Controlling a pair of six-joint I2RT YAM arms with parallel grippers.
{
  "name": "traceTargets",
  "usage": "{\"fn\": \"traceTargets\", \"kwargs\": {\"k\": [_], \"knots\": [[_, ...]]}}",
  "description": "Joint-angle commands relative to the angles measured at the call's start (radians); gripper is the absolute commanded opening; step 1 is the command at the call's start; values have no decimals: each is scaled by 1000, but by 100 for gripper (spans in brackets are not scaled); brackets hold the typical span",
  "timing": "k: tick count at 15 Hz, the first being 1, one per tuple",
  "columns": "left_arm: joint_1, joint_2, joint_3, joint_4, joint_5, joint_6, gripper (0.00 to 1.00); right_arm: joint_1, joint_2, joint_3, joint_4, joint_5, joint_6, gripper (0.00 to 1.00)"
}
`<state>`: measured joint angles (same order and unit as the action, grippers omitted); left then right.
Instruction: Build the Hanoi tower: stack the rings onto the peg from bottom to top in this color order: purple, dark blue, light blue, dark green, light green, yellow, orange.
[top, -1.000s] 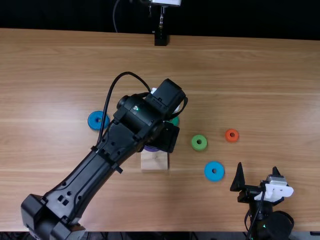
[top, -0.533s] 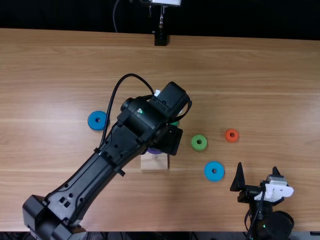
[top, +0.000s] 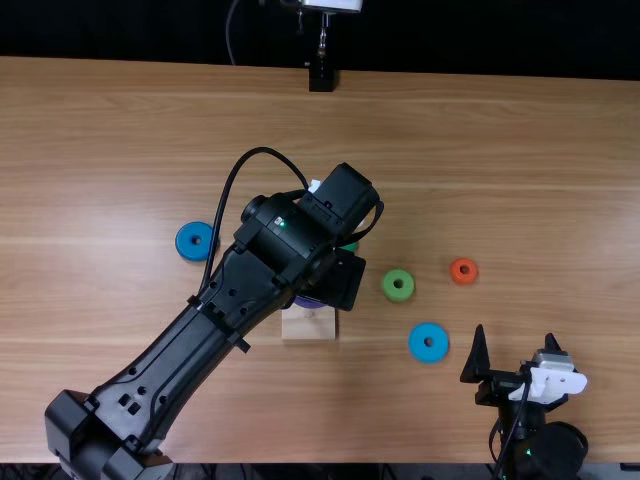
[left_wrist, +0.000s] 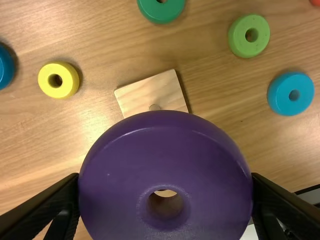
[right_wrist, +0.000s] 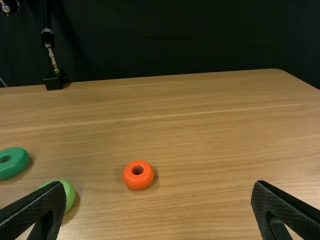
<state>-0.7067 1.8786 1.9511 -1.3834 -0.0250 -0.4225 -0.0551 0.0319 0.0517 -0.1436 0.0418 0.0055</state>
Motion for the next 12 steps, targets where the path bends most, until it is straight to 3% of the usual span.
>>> {"fn": "traceTargets", "kwargs": {"k": [1, 8, 12], "knots": [[3, 16, 29, -1, 1, -6, 100, -6, -12, -33, -10, 2, 4, 100], [12, 13, -6, 1, 1, -6, 100, -6, -12, -33, -10, 1, 4, 100], [85, 7, -8, 45, 1, -5, 100, -6, -12, -33, -10, 1, 4, 100]]}}
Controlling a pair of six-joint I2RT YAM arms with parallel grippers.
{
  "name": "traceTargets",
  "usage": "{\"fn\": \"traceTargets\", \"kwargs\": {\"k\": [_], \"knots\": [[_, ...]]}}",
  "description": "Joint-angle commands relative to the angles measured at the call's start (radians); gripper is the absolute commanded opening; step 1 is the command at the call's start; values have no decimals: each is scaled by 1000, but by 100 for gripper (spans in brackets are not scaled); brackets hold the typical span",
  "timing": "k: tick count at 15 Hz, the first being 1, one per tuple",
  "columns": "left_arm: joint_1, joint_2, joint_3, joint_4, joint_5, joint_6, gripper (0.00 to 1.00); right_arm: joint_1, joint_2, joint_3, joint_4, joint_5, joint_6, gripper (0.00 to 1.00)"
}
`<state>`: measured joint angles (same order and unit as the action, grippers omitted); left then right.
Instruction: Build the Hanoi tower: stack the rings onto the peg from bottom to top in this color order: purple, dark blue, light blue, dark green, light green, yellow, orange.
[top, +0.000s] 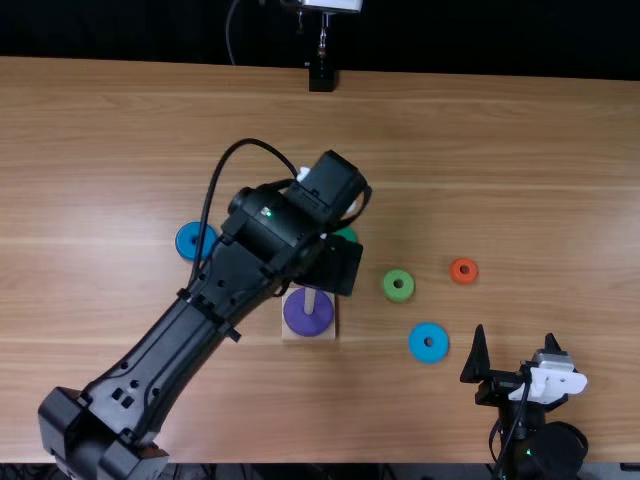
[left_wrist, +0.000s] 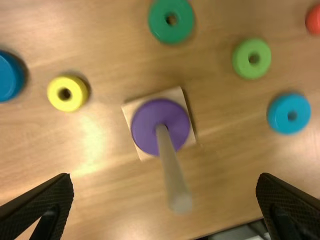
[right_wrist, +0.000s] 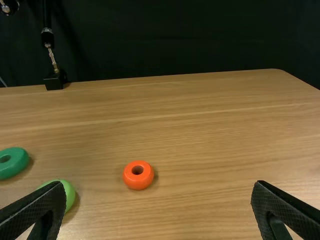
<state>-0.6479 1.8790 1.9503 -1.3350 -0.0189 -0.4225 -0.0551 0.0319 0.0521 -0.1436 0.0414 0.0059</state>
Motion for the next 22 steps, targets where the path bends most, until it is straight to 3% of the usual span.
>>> {"fn": "traceTargets", "kwargs": {"k": [1, 6, 7, 10, 12, 15, 17, 22], "knots": [[67, 3, -8, 28, -5, -5, 100, -6, -12, -34, -10, 3, 3, 100], [258, -107, -175, 251, -7, 6, 100, -6, -12, -34, -10, 3, 3, 100], [284, -118, -205, 269, -9, 29, 100, -6, -12, -34, -10, 3, 3, 100], [347, -142, -343, 337, -11, 191, 100, -6, -12, -34, -10, 3, 3, 100], [404, -159, -435, 468, -5, 266, 100, -6, -12, -35, -10, 3, 3, 100], [464, -152, -501, 531, 30, 397, 100, -6, -12, -34, -10, 3, 3, 100], [484, -126, -501, 529, 30, 478, 100, -6, -12, -34, -10, 3, 3, 100], [491, 0, -488, 532, 30, 492, 100, -6, -12, -34, -10, 3, 3, 100]]}}
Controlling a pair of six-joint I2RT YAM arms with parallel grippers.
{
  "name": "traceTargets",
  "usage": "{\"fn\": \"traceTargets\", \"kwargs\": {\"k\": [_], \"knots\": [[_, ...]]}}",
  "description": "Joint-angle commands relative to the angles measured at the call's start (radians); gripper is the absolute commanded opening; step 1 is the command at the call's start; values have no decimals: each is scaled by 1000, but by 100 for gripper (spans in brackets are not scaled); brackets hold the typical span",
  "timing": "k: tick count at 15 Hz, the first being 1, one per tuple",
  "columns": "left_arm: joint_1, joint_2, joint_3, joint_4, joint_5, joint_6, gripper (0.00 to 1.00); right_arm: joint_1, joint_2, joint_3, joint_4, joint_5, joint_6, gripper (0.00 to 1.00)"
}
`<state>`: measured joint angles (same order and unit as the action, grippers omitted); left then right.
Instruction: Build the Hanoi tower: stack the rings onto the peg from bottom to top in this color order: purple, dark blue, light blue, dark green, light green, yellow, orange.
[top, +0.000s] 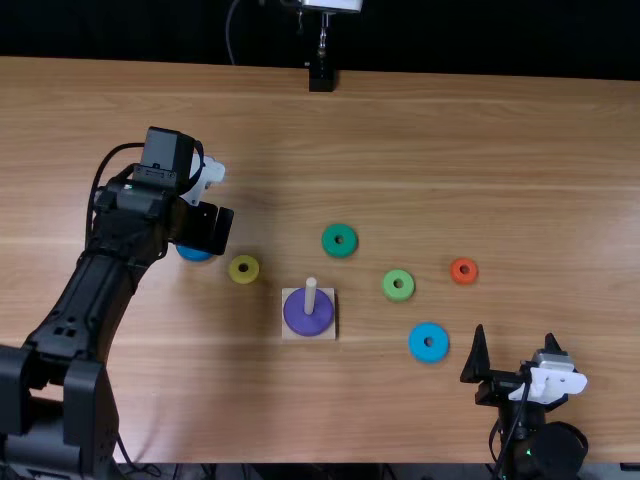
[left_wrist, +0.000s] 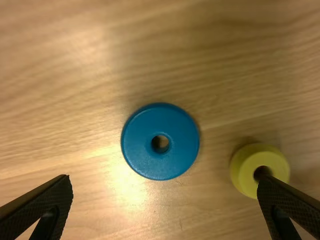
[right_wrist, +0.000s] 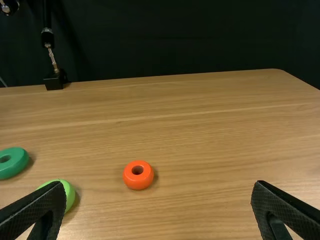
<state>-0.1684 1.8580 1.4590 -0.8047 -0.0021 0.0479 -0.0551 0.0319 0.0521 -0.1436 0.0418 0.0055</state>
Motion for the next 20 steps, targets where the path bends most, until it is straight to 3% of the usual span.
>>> {"fn": "traceTargets", "kwargs": {"k": [1, 20], "knots": [[12, 49, 3, 0, 13, 22, 100, -6, -12, -35, -10, 2, 4, 100], [23, 256, 107, 2, 6, 28, 100, -6, -12, -34, -10, 2, 4, 100]]}}
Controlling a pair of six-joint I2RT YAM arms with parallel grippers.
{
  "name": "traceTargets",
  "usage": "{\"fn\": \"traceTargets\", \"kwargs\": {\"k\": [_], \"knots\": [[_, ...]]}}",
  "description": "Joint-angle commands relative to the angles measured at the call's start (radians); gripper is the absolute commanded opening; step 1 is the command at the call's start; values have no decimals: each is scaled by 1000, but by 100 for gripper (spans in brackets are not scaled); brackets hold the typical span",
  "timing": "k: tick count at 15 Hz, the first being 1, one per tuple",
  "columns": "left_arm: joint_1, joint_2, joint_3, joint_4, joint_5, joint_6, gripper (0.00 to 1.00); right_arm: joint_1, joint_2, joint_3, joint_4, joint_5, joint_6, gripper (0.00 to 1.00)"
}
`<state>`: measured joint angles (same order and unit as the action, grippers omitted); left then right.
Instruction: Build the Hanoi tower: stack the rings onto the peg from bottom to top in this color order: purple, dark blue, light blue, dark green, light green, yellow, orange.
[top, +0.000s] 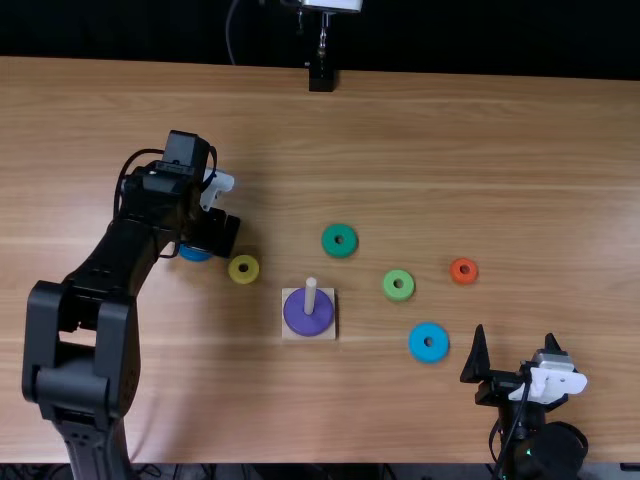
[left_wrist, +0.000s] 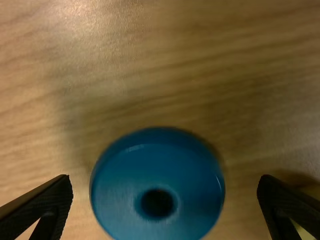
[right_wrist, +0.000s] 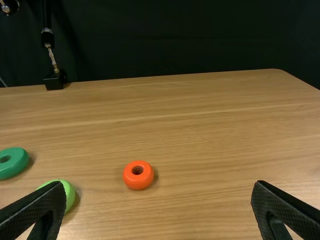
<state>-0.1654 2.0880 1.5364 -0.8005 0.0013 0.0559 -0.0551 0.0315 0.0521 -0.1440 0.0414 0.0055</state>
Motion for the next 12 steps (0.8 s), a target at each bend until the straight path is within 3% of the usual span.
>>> {"fn": "traceTargets", "kwargs": {"k": [1, 10, 11, 12], "knots": [[20, 27, 31, -2, 4, 20, 100, -6, -12, -34, -10, 1, 4, 100], [18, 27, 28, -8, -3, 21, 100, -6, -12, -34, -10, 1, 4, 100], [18, 27, 28, -8, -3, 21, 93, -6, -12, -34, -10, 1, 4, 100], [18, 26, 28, -13, -5, 20, 64, -6, -12, -34, -10, 3, 4, 100]]}}
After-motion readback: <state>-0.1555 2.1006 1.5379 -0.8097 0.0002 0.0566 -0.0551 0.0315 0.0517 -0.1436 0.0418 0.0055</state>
